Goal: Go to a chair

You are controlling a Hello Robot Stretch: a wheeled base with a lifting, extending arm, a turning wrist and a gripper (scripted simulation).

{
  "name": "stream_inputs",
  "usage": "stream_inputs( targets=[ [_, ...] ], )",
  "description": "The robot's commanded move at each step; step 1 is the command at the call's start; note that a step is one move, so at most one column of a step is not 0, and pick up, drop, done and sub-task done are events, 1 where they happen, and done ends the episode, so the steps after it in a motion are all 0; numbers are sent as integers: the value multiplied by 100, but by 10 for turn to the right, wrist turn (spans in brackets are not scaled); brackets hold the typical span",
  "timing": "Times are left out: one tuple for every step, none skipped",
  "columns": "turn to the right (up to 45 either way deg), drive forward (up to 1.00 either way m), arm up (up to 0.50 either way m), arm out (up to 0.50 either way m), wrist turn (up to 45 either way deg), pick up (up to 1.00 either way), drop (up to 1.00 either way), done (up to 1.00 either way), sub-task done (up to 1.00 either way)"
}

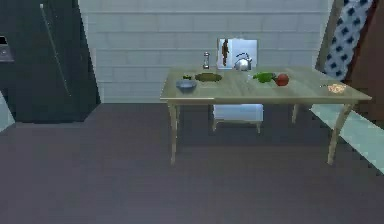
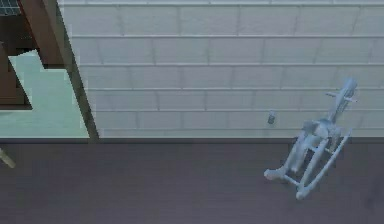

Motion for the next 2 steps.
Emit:
stream_inputs(
  targets=[
    [-300,0,0,0,0,0,0,0,0],
    [0,100,0,0,0,0,0,0,0]
  ],
)
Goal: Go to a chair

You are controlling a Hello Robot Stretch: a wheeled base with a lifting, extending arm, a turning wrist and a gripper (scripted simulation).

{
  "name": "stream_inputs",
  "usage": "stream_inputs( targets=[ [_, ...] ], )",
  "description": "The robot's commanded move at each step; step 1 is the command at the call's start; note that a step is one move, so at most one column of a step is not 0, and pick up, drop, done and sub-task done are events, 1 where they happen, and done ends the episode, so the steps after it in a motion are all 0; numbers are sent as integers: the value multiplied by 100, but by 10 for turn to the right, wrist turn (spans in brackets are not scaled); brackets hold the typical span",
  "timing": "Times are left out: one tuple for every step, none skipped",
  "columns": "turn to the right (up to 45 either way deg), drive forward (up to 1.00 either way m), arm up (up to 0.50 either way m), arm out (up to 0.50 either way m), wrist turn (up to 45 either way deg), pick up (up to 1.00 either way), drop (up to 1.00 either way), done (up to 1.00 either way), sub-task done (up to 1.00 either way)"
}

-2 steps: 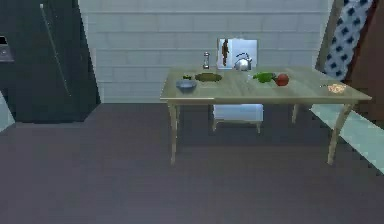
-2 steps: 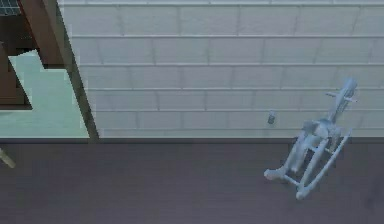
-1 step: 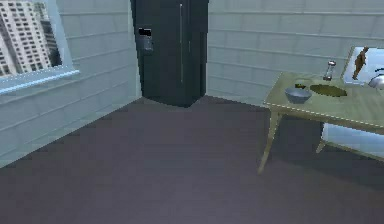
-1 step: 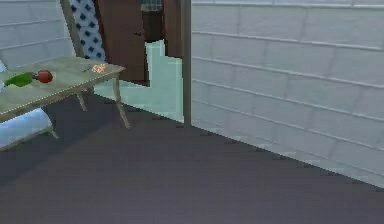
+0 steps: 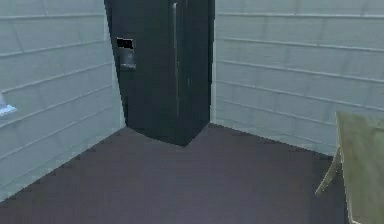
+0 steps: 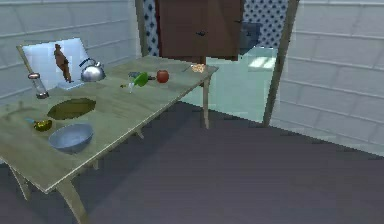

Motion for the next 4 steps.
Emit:
stream_inputs(
  targets=[
    [0,50,0,0,0,0,0,0,0],
    [270,0,0,0,0,0,0,0,0],
    [0,100,0,0,0,0,0,0,0],
    [60,0,0,0,0,0,0,0,0]
  ],
)
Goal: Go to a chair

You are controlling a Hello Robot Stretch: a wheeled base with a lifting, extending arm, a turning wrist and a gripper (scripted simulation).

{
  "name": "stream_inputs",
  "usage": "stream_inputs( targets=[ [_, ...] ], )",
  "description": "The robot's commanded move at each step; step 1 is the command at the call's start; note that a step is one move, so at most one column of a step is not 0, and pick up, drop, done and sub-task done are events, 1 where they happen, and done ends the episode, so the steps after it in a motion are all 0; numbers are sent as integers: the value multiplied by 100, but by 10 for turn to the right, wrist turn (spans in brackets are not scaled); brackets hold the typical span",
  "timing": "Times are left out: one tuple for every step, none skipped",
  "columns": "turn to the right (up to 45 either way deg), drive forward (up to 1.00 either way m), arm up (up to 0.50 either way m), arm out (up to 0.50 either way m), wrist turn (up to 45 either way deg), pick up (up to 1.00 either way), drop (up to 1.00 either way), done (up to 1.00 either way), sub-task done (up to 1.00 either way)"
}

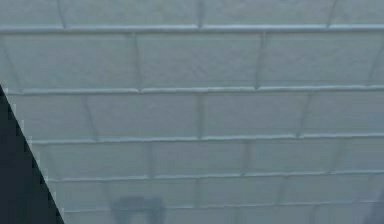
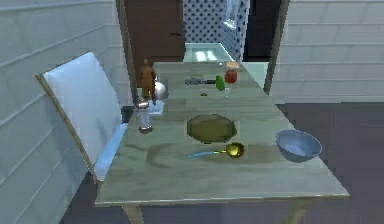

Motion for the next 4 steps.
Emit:
stream_inputs(
  targets=[
    [0,30,0,0,0,0,0,0,0],
    [450,0,0,0,0,0,0,0,0],
    [390,0,0,0,0,0,0,0,0],
    [0,0,0,0,0,0,0,100,0]
  ],
)
